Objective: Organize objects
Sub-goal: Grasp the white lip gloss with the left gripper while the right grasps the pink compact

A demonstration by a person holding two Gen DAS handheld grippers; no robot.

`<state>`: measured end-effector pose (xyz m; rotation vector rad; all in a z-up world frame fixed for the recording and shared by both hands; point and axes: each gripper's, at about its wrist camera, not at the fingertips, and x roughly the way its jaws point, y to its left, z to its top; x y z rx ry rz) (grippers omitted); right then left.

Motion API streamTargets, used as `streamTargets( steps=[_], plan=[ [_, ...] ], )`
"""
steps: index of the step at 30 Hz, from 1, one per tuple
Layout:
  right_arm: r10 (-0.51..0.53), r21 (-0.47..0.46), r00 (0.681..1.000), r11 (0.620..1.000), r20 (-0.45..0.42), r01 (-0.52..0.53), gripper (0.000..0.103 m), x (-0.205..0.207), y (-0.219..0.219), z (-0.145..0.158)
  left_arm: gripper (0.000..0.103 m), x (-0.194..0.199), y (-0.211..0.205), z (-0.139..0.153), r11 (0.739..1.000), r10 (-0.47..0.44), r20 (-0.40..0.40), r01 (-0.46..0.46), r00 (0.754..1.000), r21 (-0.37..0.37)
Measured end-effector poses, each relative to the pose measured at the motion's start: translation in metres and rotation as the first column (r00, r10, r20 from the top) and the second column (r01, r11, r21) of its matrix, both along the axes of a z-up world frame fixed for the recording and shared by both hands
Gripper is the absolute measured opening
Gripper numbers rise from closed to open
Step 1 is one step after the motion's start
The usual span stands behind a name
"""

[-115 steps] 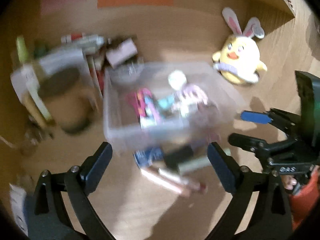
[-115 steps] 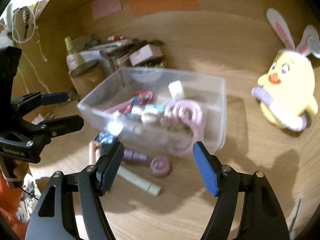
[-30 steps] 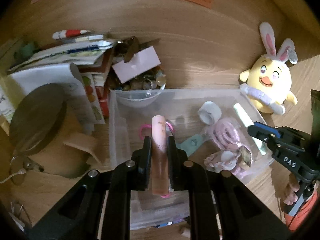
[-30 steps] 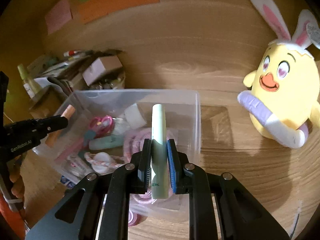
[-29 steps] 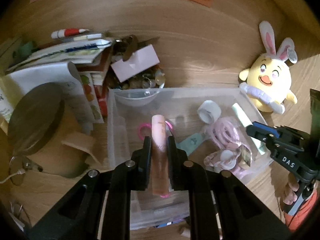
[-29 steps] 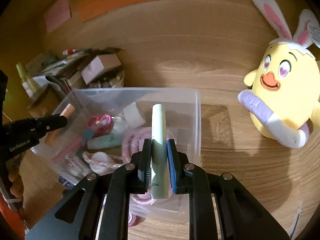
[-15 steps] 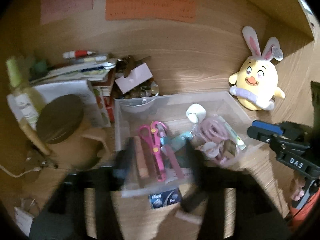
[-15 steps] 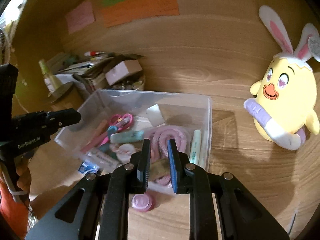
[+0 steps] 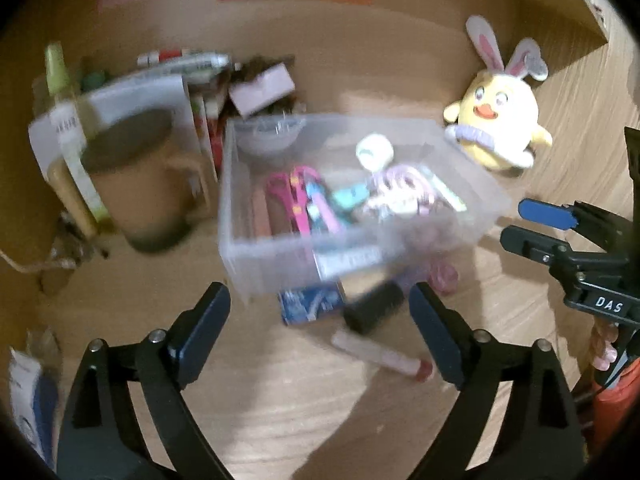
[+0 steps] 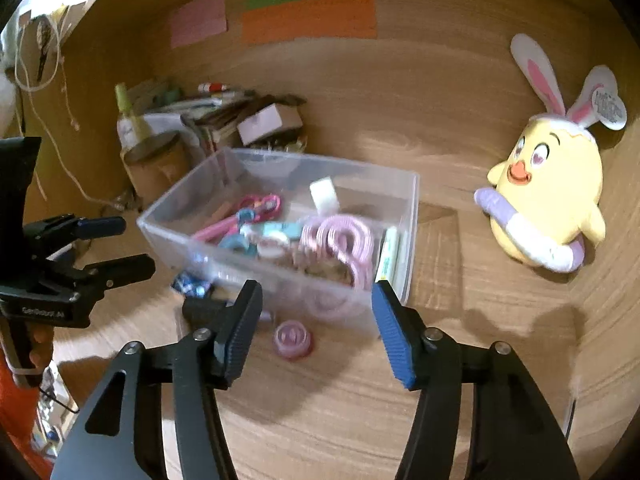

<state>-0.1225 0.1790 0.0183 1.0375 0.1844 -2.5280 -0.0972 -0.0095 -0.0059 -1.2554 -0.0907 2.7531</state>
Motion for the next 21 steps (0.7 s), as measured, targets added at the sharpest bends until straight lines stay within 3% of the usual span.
streamTargets(
  steps=[2,5,10,14,15,18,21],
  plan=[
    [0.000,0.023,1.000,1.000,0.011,0.000,0.054,0.001,-0.002,-0.010,0.089,0.002,0.003,-0.013,0.999,0.040,0.029,-0.040,0.999,0.010],
    [0.006,0.073,1.000,0.997,0.027,-0.008,0.054,-0.001,-0.008,-0.028,0.068,0.002,0.015,-0.035,0.999,0.025,0.108,-0.028,0.994,0.021],
    [0.032,0.089,0.996,0.995,0.088,-0.040,0.053,-0.009,-0.013,-0.051,0.067,0.004,0.021,-0.050,0.996,0.057,0.146,-0.065,0.988,0.054],
    [0.067,0.073,0.988,0.994,0.136,-0.077,0.053,-0.018,-0.020,-0.062,0.061,0.007,0.026,-0.049,0.998,0.064,0.126,-0.065,0.990,0.004],
    [0.074,0.073,0.987,0.994,0.143,-0.085,0.051,-0.020,-0.023,-0.064,0.056,0.009,0.026,-0.049,0.998,0.061,0.124,-0.060,0.990,-0.007],
    [0.089,0.080,0.983,0.991,0.163,-0.103,0.035,-0.023,-0.030,-0.070,0.042,0.016,0.023,-0.050,0.998,0.055,0.115,-0.052,0.992,-0.031],
    [0.092,0.080,0.983,0.991,0.156,-0.105,0.032,-0.022,-0.033,-0.072,0.034,0.024,0.020,-0.050,0.998,0.045,0.107,-0.041,0.993,-0.038]
  ],
)
